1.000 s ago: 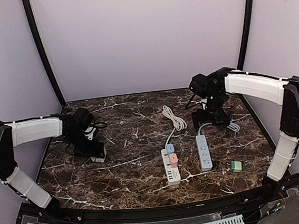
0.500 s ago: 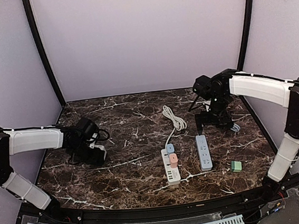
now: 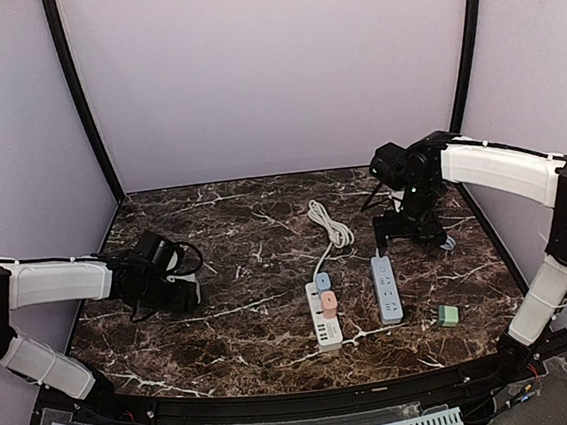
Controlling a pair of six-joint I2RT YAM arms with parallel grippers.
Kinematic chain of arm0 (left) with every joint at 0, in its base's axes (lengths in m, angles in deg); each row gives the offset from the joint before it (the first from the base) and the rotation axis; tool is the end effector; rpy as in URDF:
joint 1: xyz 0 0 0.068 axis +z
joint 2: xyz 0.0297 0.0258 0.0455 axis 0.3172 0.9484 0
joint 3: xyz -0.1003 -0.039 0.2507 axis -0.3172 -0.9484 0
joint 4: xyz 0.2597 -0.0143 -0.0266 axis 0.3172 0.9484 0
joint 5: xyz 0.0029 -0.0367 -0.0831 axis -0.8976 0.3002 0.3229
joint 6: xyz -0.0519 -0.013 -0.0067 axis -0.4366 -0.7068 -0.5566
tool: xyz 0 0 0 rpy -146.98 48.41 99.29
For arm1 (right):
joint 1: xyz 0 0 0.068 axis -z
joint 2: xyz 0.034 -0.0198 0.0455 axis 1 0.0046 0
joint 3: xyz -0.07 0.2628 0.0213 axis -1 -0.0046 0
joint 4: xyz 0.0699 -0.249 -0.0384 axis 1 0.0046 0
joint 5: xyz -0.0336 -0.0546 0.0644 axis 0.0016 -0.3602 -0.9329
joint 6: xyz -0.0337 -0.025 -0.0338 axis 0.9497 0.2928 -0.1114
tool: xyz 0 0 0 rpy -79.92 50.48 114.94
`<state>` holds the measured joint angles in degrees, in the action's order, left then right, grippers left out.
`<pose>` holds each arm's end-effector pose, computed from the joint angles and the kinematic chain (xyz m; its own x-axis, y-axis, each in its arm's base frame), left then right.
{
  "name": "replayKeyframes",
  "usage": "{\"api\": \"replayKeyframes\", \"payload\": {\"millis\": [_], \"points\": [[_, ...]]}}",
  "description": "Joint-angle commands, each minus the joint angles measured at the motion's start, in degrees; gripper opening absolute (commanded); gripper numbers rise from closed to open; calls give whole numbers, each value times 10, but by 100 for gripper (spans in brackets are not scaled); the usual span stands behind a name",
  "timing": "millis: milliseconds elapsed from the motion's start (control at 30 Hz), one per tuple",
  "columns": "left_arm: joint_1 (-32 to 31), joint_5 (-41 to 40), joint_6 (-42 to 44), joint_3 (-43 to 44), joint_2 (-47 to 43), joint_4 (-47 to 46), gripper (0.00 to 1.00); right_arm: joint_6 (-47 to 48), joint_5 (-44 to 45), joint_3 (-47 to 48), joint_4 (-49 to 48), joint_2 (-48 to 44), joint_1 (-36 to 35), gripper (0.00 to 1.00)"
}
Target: Insert the plug
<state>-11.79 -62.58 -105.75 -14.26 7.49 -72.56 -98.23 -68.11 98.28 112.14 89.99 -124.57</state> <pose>0.2198 -0.1222 0.1625 -0.8318 0.1187 -0.5423 0.1727 0.9837 -0.0495 0.2536 0.1736 0.2660 -0.9870 0.0778 -0.1404 0.0747 0.9968 0.0273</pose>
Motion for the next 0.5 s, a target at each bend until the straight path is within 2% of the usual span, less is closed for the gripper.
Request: {"api": "replayKeyframes", "payload": {"millis": [0, 200, 467], "points": [[-3, 3, -5, -12, -11, -34, 77, -12, 3, -16, -2, -18, 1, 99], [-3, 4, -9, -11, -4, -33, 75, -14, 5, -19, -1, -24, 1, 99], [-3, 46, -19, -22, -8, -69, 83, -11, -1, -24, -3, -24, 1, 99]]}}
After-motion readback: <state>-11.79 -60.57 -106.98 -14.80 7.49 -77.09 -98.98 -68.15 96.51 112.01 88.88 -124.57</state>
